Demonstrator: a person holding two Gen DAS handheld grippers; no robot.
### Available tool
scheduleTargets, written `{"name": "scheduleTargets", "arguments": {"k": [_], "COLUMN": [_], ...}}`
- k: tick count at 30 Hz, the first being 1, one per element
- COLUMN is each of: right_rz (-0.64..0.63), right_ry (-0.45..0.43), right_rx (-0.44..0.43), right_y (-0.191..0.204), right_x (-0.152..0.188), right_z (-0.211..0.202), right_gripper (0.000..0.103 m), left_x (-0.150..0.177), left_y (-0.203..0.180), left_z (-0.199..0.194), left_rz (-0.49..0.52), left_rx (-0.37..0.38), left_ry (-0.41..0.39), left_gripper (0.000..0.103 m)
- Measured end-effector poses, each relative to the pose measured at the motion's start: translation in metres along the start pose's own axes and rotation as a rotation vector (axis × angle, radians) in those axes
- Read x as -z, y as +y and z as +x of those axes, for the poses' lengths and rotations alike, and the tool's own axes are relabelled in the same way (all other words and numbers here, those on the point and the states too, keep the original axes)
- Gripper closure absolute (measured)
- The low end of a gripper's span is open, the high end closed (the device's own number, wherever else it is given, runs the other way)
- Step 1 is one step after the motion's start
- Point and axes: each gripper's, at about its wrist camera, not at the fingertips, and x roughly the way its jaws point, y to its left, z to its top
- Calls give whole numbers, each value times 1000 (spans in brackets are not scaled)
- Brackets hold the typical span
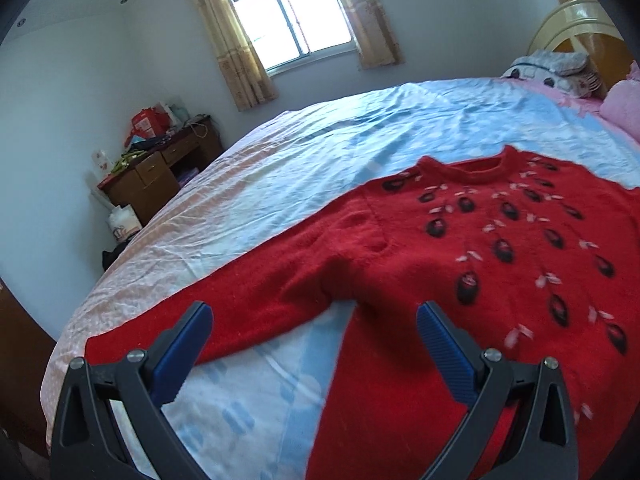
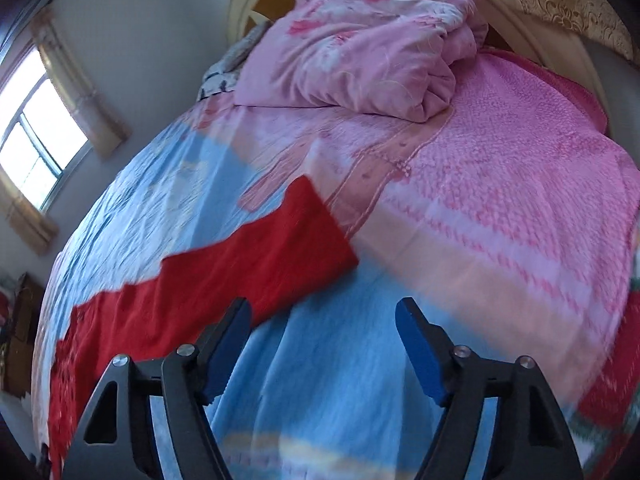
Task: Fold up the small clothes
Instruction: 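Move the right tool to the sweater's sleeve cuff and grasp it, then carry the gripped sleeve across the sweater body and release it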
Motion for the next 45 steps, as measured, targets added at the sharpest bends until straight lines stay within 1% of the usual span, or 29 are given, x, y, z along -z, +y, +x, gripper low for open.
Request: {"name": "scheduleTargets", "arguments": {"k": [5, 7, 9, 10, 12, 13, 14, 15, 19, 24, 29, 34, 39, 42, 43, 45], "right_rz": [79, 88, 75, 67, 61, 59, 58, 52, 10, -98, -210, -298, -385, -455, -491, -551], "right_ry": [45, 61, 52, 55, 59, 63, 68, 65, 31, -40, -116, -187, -229, -247, -253, -265], "right_rx": [-7, -7, -8, -21, -28, -32, -39, -34, -21, -28, -62, -120, -182, -224, -241, -264], "right_y": [-8, -8, -5, -3, -1, 1, 2, 4, 21, 64, 123, 191, 253, 295, 314, 340], "right_x": [-20, -23, -26, -27, -27, -28, -29, -29, -36, -47, -58, -65, -57, -43, -36, -23], "right_z": [35, 44, 48, 49, 48, 48, 48, 46, 33, 1, -34, -66, -91, -104, -109, -116], "right_gripper": [30, 37, 42, 46, 69, 75, 84, 87, 92, 94, 95, 95, 95, 95, 95, 96], "left_x": [-2, -2, -3, -3, -2, -1, -1, 0, 0, -3, -3, 1, 5, 7, 7, 7], "left_y": [0, 1, 3, 4, 6, 7, 9, 10, 16, 30, 44, 56, 68, 77, 80, 85], "left_z": [23, 28, 32, 35, 39, 41, 42, 43, 41, 40, 43, 41, 37, 36, 35, 33], "left_rz": [-12, -18, -25, -29, -39, -44, -47, -50, -61, -95, -144, -184, -209, -229, -236, -249], "left_rx": [-10, -11, -16, -19, -21, -17, -13, -11, -2, 12, 30, 44, 51, 51, 49, 48], "left_ry": [47, 59, 67, 73, 86, 92, 97, 100, 95, 84, 91, 90, 78, 73, 71, 63], "left_gripper": [0, 0, 0, 0, 0, 0, 0, 0, 0, 0, 0, 0, 0, 0, 0, 0]}}
